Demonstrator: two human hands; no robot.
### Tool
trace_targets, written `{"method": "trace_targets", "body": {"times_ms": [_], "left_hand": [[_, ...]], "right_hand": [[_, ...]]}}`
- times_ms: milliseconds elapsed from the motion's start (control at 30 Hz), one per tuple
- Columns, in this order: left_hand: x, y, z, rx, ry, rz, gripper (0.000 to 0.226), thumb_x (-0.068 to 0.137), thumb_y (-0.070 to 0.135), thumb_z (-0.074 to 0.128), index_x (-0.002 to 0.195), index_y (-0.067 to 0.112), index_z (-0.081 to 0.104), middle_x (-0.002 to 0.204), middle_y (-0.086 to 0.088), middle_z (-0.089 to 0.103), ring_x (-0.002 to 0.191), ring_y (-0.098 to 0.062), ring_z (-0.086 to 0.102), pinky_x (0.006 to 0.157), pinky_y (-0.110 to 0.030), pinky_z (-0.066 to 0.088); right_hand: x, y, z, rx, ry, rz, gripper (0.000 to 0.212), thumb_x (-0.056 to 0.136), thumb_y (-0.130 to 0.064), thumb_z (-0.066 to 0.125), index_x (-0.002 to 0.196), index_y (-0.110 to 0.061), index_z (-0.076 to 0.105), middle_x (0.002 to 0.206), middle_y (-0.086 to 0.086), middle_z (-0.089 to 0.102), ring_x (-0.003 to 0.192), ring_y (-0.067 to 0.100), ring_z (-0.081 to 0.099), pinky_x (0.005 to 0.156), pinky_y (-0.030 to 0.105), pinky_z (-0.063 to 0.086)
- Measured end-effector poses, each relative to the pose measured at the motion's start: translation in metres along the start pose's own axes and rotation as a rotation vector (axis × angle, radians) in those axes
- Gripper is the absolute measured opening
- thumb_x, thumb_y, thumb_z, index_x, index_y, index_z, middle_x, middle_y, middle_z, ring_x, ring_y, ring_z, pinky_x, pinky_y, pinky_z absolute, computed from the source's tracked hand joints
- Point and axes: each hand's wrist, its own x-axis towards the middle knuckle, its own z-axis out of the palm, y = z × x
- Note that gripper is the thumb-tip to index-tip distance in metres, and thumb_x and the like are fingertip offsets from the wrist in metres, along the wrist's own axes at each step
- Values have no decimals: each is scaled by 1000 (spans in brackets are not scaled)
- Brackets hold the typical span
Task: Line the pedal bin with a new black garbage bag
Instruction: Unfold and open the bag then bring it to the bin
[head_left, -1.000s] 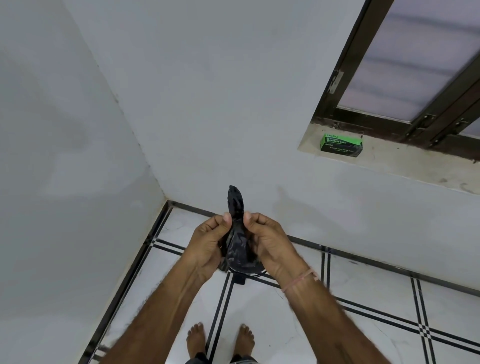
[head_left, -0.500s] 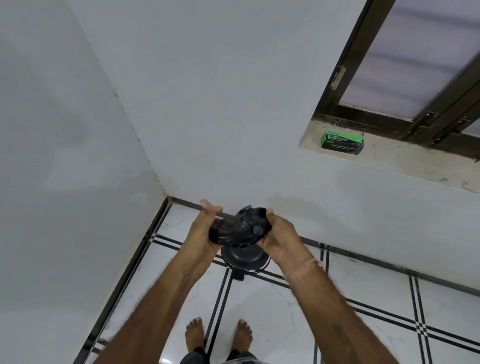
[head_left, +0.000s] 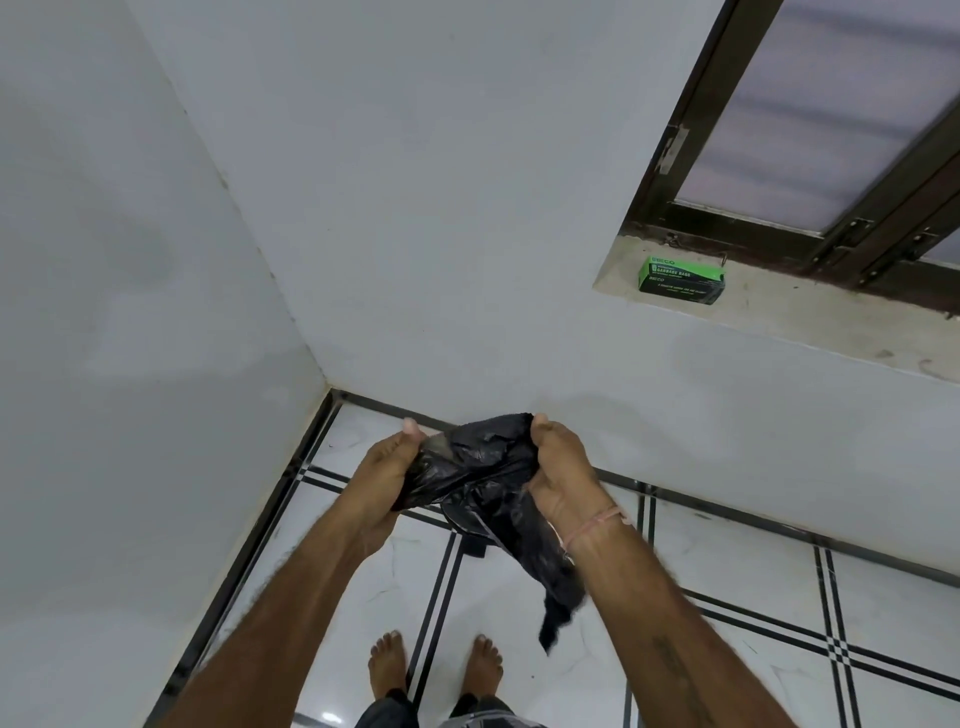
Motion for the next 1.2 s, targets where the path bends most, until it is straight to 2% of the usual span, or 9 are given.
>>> {"method": "trace_targets", "body": {"times_ms": [133,233,367,500,600,867,967,1067,1200], "left_hand": [[2,-3,-3,139,-92,-42,72,85,79,48,107,18,77,104,-4,80,96,-16,76,92,-31,53],[5,-8,-6,182,-115,-15,47,83,58,68,98,15,80,89,-10,77,83,-16,70,83,-29,50],[9,-14,-8,-105,-86,-95,59,103,53,40,125,8,71,122,-24,72,110,-32,69,89,-38,57],[13,-14,4,-566,124,-282,61,98,55,48,118,2,69,97,-13,80,82,-23,78,63,-32,63],[15,-15,5,-686,175,-290,60,94,55,55,114,1,70,96,-18,79,79,-27,79,63,-38,65],[8,-28,-12,-68,-105,-173,69,87,62,54,124,7,72,121,-21,74,112,-33,72,89,-39,61],[8,-19,-17,-136,-32,-239,73,83,60,60,119,-3,71,117,-25,74,105,-35,74,80,-38,64],[14,-5,-23,-342,63,-263,68,90,62,56,108,-2,69,97,-21,79,83,-30,79,70,-39,64],[14,-9,-27,-379,93,-201,61,90,59,55,103,1,71,98,-22,79,77,-27,79,74,-43,60]], "right_hand": [[0,2,-3,-16,-7,40,31,112,-28,45,96,-10,65,98,12,70,85,27,67,73,39,60],[-1,0,-4,21,14,56,30,111,-28,47,98,-9,67,105,13,71,96,30,68,87,49,61],[1,0,-9,9,20,80,37,111,-27,47,114,-2,73,116,19,75,107,35,73,74,39,64],[3,7,-10,-90,-11,10,30,110,-24,49,92,-9,67,94,12,72,82,25,67,66,30,59],[7,7,-16,-143,5,-59,21,110,-23,52,94,-13,61,90,9,66,76,20,61,57,27,56],[1,1,-21,136,-222,44,24,106,-30,58,93,-11,64,90,10,69,84,24,65,84,42,58],[-4,4,-31,-252,-421,-180,52,84,-45,73,112,-1,71,112,18,76,102,24,70,90,34,60],[-7,3,-39,-731,-593,-302,53,79,-52,77,102,-5,77,88,8,74,83,18,67,70,26,52],[-6,0,-36,-603,-545,-203,53,88,-55,67,101,-5,78,75,2,69,61,13,59,52,23,48]]}}
